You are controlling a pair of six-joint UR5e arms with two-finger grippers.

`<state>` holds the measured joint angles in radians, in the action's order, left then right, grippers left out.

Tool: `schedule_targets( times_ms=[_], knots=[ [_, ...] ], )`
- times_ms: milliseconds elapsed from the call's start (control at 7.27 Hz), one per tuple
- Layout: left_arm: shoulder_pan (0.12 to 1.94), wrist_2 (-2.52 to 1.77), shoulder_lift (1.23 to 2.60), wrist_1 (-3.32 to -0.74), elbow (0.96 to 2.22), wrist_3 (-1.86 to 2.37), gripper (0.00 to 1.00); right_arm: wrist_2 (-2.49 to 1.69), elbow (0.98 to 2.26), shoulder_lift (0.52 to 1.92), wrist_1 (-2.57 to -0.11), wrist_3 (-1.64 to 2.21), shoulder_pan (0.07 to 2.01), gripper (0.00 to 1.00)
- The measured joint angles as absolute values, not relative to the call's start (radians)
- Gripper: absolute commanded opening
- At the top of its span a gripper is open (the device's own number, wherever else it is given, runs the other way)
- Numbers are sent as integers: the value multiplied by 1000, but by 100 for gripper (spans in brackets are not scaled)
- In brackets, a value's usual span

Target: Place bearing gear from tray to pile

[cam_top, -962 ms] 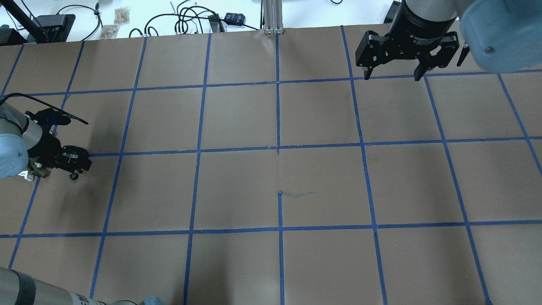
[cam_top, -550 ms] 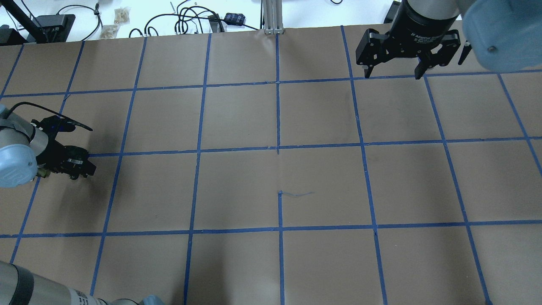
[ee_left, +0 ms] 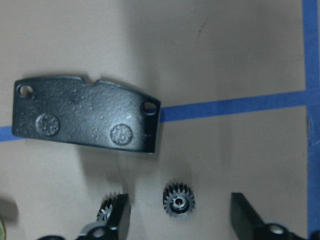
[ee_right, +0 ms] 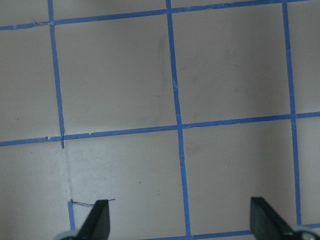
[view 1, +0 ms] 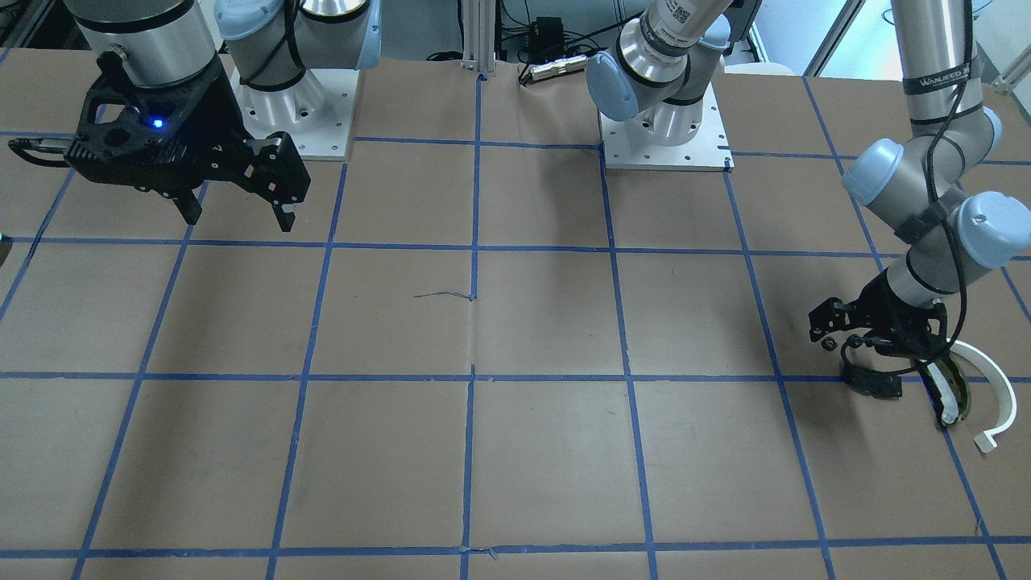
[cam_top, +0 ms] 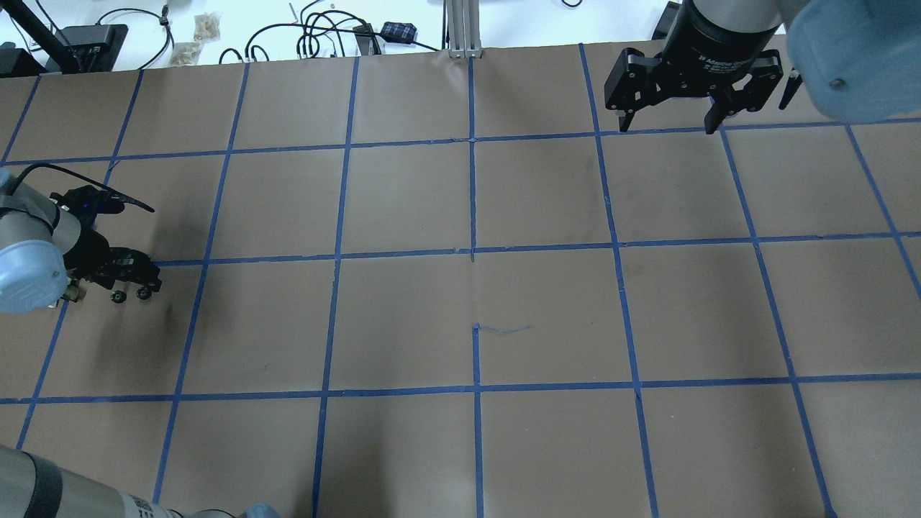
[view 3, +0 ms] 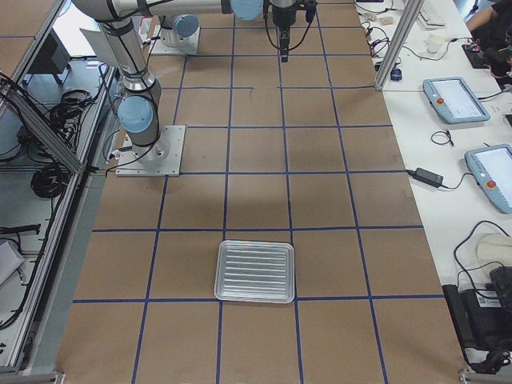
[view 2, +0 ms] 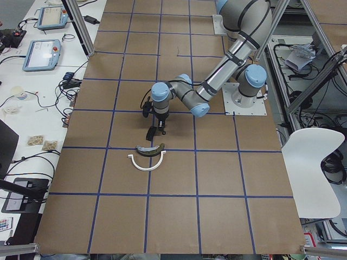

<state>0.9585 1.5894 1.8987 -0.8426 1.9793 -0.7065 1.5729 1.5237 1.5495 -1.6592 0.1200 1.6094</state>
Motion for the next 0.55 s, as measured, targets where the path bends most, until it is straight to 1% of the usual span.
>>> schedule_targets(
  times_ms=[138, 550],
  knots=[
    [1008, 1615, 1852, -920, 1946, -651, 100, 1573, 1523, 1557, -1652, 119, 1610, 100],
    [1211, 1617, 1669, -1316, 1732, -375, 100, 1578, 1543, 1570, -1639, 109, 1612, 100]
  ],
)
